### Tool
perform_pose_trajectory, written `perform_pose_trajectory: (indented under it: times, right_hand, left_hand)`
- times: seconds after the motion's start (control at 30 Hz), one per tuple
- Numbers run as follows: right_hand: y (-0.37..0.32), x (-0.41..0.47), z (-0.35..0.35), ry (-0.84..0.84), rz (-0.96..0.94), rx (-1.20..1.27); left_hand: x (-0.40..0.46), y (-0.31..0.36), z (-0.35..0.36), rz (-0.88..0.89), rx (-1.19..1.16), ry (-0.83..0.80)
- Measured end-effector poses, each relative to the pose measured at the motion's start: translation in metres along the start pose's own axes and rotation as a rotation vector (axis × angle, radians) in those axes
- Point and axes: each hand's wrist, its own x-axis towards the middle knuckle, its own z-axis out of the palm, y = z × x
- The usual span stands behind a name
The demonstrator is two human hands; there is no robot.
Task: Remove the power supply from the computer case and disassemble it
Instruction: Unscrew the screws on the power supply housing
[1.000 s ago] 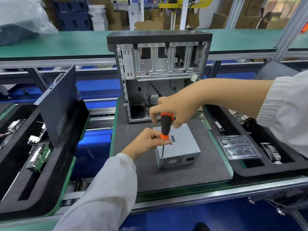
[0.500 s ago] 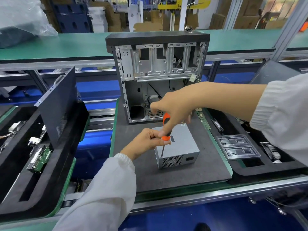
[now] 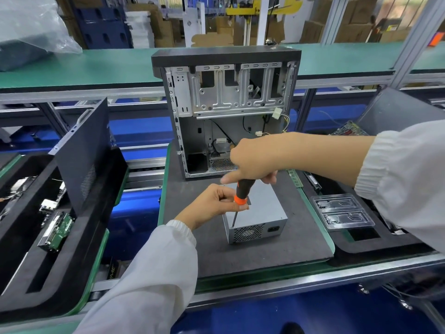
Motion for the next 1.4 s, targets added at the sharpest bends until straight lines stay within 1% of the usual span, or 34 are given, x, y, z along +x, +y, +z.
perform_pose_trajectory:
  times: [0.07,0.17,0.23,0.33,0.43,0.53,0.77,1.13,1.3,1.4]
  right_hand:
    - [0.0,0.002,0.004,0.051,-0.067,-0.043]
    - [0.005,-0.001,0.006,0.109,-0.206,-0.099]
    - [0.008,-0.003,0.008,0.104,-0.251,-0.089]
    - [0.007,-0.002,0.009,0.151,-0.28,-0.053]
    - [0.009,-0.001,0.007,0.149,-0.286,-0.023]
    - [0.013,-0.003,0.001,0.142,-0.278,-0.01]
    - [0.019,-0.006,-0.01,0.164,-0.257,0.027]
    - [0.02,-0.007,-0.002,0.169,-0.223,0.068]
    - [0.018,-0.004,0.005,0.161,-0.227,0.09]
    - [0.016,-0.001,0.008,0.156,-0.237,0.099]
  left_hand:
    - [-0.002,0.0,-0.001,0.018,-0.004,0.006]
    - [-0.009,-0.016,-0.009,0.0,0.051,0.045]
    - [-0.018,-0.031,-0.014,-0.027,0.09,0.053]
    - [-0.028,-0.045,-0.015,-0.054,0.139,0.054]
    - [-0.027,-0.05,-0.009,-0.058,0.175,0.043]
    - [-0.025,-0.052,-0.002,-0.056,0.153,0.05]
    - [-0.021,-0.057,0.008,-0.053,0.159,0.171]
    - [-0.016,-0.053,0.011,-0.104,0.258,0.15]
    - [-0.017,-0.055,0.008,-0.117,0.187,0.234]
    - [-0.024,-0.056,0.006,-0.085,0.16,0.205]
